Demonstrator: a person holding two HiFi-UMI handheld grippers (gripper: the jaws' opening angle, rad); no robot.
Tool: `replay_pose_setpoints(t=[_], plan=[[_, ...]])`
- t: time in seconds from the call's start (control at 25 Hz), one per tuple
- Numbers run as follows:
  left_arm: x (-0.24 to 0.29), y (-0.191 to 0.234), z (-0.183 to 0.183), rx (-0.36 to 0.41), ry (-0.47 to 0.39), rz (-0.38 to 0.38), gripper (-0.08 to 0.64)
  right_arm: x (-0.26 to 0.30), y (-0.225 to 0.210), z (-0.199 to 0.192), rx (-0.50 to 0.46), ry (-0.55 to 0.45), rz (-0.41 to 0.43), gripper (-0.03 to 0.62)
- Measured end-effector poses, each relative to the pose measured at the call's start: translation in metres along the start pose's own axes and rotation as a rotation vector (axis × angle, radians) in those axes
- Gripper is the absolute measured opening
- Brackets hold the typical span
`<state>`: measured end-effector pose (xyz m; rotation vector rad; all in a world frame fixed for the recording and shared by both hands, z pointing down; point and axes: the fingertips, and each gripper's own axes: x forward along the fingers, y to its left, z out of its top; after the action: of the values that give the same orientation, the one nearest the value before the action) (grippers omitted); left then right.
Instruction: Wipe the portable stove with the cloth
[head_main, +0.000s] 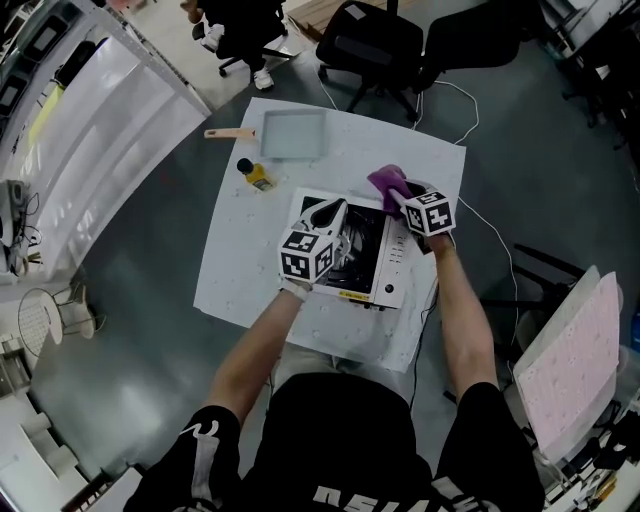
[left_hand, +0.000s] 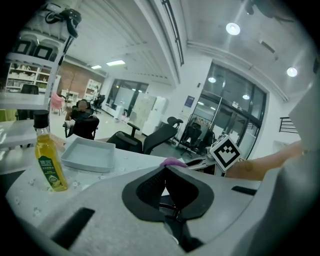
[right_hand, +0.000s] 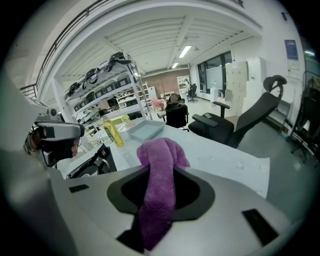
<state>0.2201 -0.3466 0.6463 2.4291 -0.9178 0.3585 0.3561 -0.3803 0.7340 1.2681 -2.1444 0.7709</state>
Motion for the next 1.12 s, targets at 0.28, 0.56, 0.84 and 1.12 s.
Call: replay_pose_setpoints(t=[0.28,0.56,0.84,1.12], plan=[[0.003,-0.02,0.001,0.036,0.012,-0.01,0.006,-0.034,-0.034,-0.02,0.054,-0.02,-0.055,0.11],[0.006,-0.039,0.005,0.063,0.004,-0.013,0.005,-0.061,-0.049,-0.028,0.115,-0.072,-0.09,0.11],[-0.009,-0.058,0.007,0.107,0.014,-0.043,0.006,-0.102,-0.028,-0.029,0.18,-0.174,-0.126,0.11],[-0.052,-0.059,0.004,0.122,-0.015,-0.083,0.006,-0.135,0.024,-0.048,0.208,-0.217,-0.188,0.11]])
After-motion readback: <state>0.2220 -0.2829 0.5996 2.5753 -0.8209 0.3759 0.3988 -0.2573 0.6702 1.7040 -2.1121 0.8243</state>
